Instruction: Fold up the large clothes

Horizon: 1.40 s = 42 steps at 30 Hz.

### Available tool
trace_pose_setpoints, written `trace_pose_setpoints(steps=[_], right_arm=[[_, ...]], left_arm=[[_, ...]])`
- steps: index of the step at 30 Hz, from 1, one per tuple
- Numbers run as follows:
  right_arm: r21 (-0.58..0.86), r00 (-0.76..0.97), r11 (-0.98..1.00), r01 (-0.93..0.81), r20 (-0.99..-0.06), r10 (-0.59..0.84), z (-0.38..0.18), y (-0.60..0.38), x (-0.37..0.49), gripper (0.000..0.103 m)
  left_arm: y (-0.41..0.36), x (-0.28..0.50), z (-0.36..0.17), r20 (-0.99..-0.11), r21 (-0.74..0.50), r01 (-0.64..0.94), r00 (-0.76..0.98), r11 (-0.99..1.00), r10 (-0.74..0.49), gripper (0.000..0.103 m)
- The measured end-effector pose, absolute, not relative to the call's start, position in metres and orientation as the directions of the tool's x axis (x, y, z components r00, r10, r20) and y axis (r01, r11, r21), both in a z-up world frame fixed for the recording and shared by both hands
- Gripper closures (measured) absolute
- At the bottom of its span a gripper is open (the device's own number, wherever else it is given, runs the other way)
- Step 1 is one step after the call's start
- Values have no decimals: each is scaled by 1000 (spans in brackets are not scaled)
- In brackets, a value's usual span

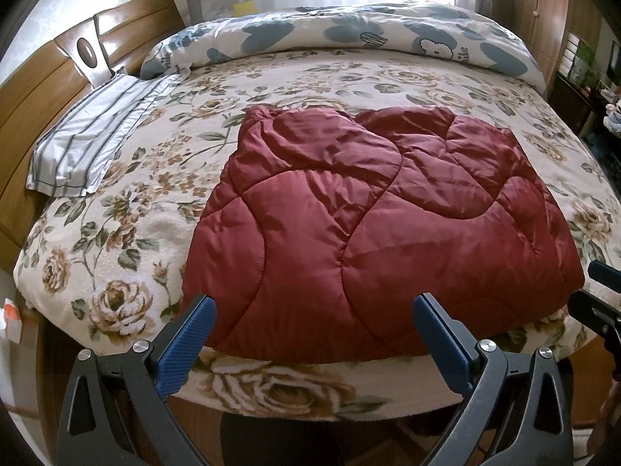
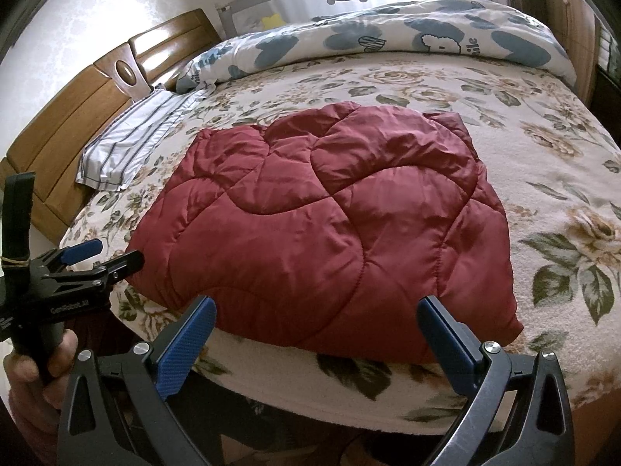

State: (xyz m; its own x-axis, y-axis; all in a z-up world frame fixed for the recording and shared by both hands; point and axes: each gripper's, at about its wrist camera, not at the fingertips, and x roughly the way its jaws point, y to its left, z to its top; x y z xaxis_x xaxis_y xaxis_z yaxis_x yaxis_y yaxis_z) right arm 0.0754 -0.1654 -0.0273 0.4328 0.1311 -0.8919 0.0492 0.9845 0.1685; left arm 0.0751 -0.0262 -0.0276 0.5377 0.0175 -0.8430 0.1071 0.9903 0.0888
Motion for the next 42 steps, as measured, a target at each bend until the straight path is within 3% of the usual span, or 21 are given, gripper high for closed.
trace_pose_setpoints(steps=[42], right_arm=[[171, 432, 984, 50, -892, 133, -28, -165, 77, 0]], left_arm=[[-26, 72, -25, -827, 97, 116, 562, 988, 15, 1]])
